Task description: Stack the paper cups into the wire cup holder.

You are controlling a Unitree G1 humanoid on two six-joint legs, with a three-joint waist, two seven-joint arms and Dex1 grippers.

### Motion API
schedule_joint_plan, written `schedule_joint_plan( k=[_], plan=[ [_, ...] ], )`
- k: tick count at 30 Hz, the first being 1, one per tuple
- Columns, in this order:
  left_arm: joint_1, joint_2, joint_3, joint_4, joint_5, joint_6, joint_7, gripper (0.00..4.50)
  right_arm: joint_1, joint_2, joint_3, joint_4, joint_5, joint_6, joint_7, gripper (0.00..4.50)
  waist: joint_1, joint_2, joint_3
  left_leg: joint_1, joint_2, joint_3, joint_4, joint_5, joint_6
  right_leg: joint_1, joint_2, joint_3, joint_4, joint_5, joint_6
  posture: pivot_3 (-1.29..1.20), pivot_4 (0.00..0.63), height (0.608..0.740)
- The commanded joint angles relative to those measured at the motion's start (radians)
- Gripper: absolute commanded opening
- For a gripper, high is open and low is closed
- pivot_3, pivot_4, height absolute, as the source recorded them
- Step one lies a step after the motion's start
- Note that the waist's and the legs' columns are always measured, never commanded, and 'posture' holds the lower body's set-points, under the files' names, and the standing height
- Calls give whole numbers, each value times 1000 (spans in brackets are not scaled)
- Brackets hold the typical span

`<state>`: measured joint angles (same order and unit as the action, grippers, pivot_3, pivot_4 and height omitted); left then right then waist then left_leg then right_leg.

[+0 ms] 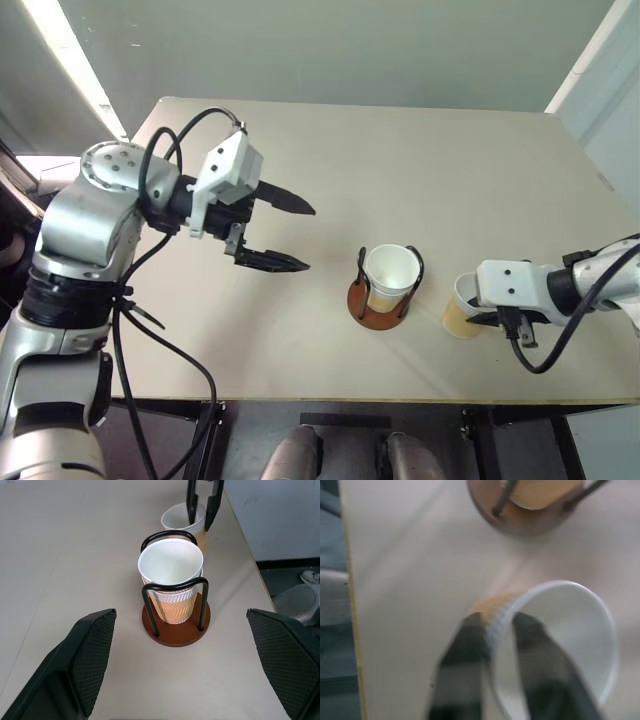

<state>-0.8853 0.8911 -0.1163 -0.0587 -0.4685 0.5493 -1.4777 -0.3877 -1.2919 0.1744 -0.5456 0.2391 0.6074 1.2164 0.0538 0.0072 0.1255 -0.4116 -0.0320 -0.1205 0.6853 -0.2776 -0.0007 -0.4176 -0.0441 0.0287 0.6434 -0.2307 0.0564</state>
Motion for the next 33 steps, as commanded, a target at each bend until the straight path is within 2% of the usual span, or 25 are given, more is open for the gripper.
schedule_joint_plan(
  k=[1, 7, 10, 16, 21, 27, 33],
  plan=[
    [4, 25, 26, 2, 16, -31, -4, 4500, -60, 2, -17, -42, 11, 6, 33, 27, -2, 0, 0, 0, 0, 0, 0, 0, 0, 0, 0, 0, 0, 0, 0, 0, 150, 740],
    [13, 30, 29, 6, 23, -46, -5, 4500, -96, 0, -11, -29, 9, 10, 72, 27, -2, 0, 0, 0, 0, 0, 0, 0, 0, 0, 0, 0, 0, 0, 0, 0, 150, 740],
    [19, 39, 34, 11, 26, -50, -10, 4500, -174, 8, -31, 15, 27, 23, 100, 27, -4, 0, 0, 0, 0, 0, 0, 0, 0, 0, 0, 0, 0, 0, 0, 0, 150, 740],
    [45, 73, 50, 40, 17, -78, -57, 4500, -519, 82, -11, 162, 65, 78, 178, 27, -15, 0, 0, 1, 0, 0, -2, 0, 0, -1, 0, 0, 0, 0, -1, 0, 150, 740],
    [46, 67, 42, 55, 23, -91, -71, 4500, -694, 175, 42, 200, 69, 75, 232, 27, -16, 0, 0, 0, 0, -2, -2, 0, 0, -1, 0, -1, -1, -1, -1, 0, 150, 740],
    [40, 60, 29, 67, 29, -93, -87, 4500, -761, 261, 83, 166, 80, 116, 247, 27, -16, 0, 0, -1, 0, -2, -2, 0, 0, -1, 0, -1, -1, -1, -1, 0, 150, 740],
    [24, 44, 16, 81, 39, -102, -95, 4500, -735, 300, 113, 114, 89, 152, 235, 27, -16, 0, 0, -2, 0, -2, -2, 0, 0, -2, 0, -1, -1, -1, -2, 0, 150, 740]
  ],
)
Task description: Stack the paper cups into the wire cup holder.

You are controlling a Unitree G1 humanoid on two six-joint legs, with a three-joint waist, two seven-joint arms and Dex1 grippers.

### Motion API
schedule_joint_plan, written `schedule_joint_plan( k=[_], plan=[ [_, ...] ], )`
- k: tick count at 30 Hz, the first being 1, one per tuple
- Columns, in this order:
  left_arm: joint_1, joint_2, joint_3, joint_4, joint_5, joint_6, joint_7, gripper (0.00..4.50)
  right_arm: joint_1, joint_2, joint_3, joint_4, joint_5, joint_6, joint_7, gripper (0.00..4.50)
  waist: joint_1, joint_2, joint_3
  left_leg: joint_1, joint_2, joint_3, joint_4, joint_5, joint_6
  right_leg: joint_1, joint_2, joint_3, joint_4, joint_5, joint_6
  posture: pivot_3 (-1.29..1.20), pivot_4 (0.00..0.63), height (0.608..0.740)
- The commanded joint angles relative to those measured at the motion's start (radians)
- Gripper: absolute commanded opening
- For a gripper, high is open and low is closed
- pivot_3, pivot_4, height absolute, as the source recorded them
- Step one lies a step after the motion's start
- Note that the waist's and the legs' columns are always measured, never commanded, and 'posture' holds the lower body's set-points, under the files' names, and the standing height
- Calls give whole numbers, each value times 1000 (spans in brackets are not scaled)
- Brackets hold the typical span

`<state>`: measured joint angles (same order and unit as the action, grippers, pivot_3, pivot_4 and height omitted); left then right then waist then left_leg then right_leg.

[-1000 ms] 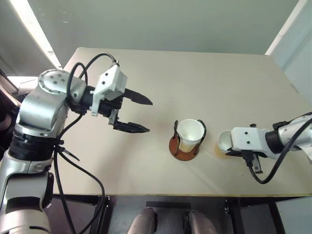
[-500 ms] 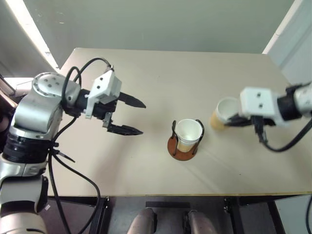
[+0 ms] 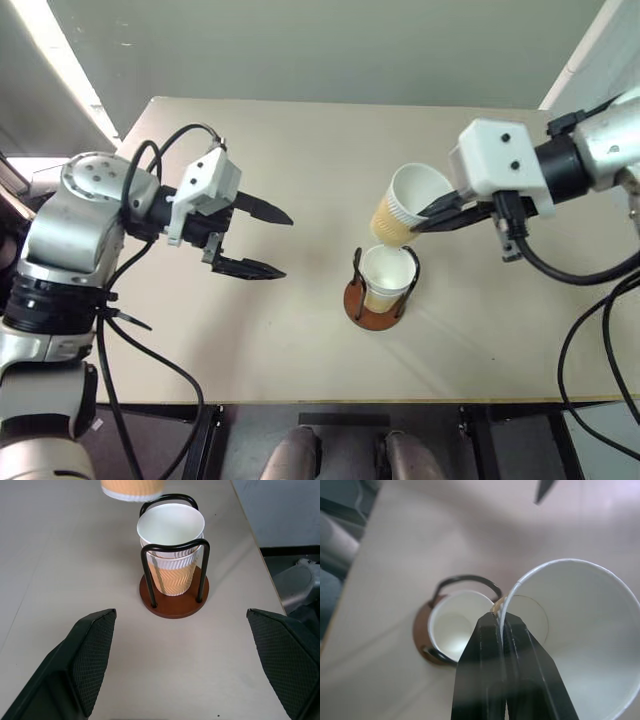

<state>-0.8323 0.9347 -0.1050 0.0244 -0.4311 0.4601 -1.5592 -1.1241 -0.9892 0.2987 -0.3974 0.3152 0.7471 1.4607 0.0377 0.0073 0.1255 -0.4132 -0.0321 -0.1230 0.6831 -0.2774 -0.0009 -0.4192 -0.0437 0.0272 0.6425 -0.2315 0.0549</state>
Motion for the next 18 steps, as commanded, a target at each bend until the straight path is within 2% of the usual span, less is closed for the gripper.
schedule_joint_plan(
  k=[1, 15, 18],
  plan=[
    [-30, -2, 4, 0, 3, -13, -15, 4500, 8, -1, -11, -42, 15, 16, -11, 27, 1, 0, 0, 0, 0, 0, 0, 0, 0, 0, 0, 0, 0, 0, 0, 0, 150, 740],
    [-51, 11, 10, -12, -14, -9, -34, 4500, 138, -17, 43, -99, -46, -48, -16, 27, 0, 0, 0, 0, 0, 0, 0, 0, 0, 0, 0, 0, 0, 0, 0, 0, 150, 740],
    [-49, 13, 11, -14, -14, -9, -32, 4500, 142, -11, 60, -113, -45, -35, -12, 637, 0, 0, 0, 0, 0, 0, 0, 0, 0, 0, 0, 0, 0, 0, 0, 0, 150, 740]
  ],
)
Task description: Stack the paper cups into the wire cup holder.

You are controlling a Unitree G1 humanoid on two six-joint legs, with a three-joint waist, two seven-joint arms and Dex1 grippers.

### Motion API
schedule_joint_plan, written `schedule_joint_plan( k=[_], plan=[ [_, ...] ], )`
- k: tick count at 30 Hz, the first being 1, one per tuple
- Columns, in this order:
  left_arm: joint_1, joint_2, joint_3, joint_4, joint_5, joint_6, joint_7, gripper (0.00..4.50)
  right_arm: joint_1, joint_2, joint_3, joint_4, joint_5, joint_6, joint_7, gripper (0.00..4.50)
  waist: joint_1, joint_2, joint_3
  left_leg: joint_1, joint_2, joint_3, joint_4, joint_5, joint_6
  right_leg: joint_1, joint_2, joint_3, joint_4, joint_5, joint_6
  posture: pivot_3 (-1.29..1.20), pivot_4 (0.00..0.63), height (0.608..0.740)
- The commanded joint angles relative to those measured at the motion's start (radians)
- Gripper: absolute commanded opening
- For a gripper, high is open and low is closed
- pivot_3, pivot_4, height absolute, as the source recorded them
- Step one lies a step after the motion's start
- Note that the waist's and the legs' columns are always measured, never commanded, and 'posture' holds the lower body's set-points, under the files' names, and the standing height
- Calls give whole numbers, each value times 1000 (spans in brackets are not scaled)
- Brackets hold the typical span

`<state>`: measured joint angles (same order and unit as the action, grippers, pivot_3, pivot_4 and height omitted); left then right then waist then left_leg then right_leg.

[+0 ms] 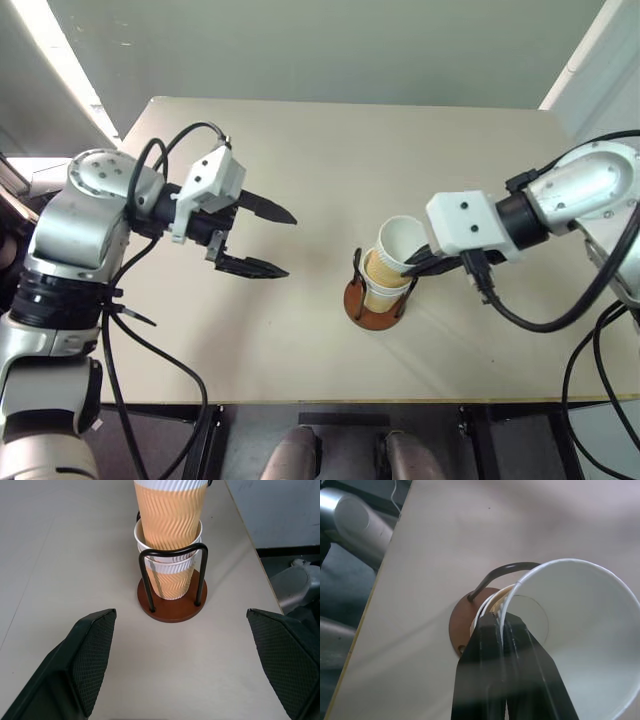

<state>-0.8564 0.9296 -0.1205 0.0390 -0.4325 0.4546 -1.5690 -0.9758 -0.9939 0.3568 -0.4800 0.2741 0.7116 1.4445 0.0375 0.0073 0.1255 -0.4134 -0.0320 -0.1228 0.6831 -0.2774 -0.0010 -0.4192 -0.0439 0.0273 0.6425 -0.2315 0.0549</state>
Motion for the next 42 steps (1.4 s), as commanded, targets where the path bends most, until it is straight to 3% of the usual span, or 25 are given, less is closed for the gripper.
schedule_joint_plan(
  k=[1, 9, 15, 22, 32, 42],
  plan=[
    [-25, 17, 26, -29, -12, -2, -21, 4500, -9, 1, 6, -30, -3, 6, 0, 925, 0, 0, 0, 0, 0, 0, 0, 0, 0, 0, 0, 0, 0, 0, 0, 0, 150, 740],
    [-18, 17, 31, -39, -16, 12, -8, 4500, -92, 111, -63, 59, 20, 68, -103, 3796, -2, 0, 0, 0, 0, 0, 0, 0, 0, 0, 0, 0, 0, 0, 0, 0, 150, 740],
    [10, 14, 57, -73, -38, 57, 38, 4500, -163, 205, -260, 214, 95, 159, -271, 3796, -1, 0, 0, 0, 0, -1, 0, 0, 0, 0, 0, 0, -1, 0, 0, 0, 150, 740],
    [-17, -61, 113, -81, -82, 168, 207, 4500, -107, 350, -483, 334, 193, 259, -508, 3796, 1, 0, 0, 0, 0, 0, 0, 0, -1, -1, 0, 0, 0, 0, 0, 0, 150, 740],
    [63, -156, 243, -54, -25, 135, 545, 4500, 136, 339, -558, 519, 107, 59, -681, 3796, 4, 0, 0, 0, 0, 1, -1, 1, -2, -1, 0, 0, 0, 0, 0, 0, 150, 740],
    [210, -244, 344, -88, -29, 120, 771, 4500, 176, 401, -651, 729, 30, -118, -968, 3796, 6, 0, 0, 2, -1, 1, -1, 1, -2, -1, 0, 0, 2, 0, 0, 0, 150, 740]
  ],
)
